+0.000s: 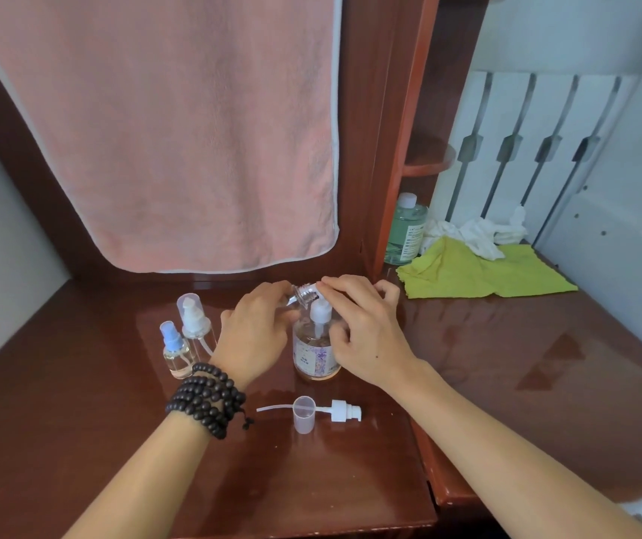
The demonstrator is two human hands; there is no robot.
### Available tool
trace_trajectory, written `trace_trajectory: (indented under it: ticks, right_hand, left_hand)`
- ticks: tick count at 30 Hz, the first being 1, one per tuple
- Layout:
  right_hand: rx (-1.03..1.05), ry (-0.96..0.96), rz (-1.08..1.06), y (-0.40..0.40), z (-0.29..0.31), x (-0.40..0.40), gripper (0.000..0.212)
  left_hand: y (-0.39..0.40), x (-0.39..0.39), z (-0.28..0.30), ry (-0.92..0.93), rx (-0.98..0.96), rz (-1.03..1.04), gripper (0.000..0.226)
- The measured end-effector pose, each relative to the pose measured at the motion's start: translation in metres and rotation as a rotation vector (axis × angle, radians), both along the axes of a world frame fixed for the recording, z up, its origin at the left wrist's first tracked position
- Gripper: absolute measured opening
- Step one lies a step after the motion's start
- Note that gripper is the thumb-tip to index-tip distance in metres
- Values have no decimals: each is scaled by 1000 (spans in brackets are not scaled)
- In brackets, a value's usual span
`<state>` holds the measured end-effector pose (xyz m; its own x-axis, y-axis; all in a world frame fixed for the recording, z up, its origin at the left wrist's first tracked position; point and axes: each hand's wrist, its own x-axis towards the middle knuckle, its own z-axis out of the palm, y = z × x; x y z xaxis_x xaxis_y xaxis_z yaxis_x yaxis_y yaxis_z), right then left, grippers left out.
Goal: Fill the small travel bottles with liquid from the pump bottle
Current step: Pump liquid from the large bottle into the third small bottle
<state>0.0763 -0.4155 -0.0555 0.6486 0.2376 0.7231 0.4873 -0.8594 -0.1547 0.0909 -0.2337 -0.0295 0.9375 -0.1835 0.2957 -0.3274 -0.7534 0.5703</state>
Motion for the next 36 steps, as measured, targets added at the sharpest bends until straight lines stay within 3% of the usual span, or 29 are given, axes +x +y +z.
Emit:
trace_trajectory:
  ticks: [27,36]
  right_hand:
    - [83,-7,-35,-3,-4,6,52]
    - [35,-50,-25,-1,0,1,55]
  left_hand:
    - [-5,-1,-5,72,-4,-6,31]
    - [-2,0,1,-2,-4,-36,32]
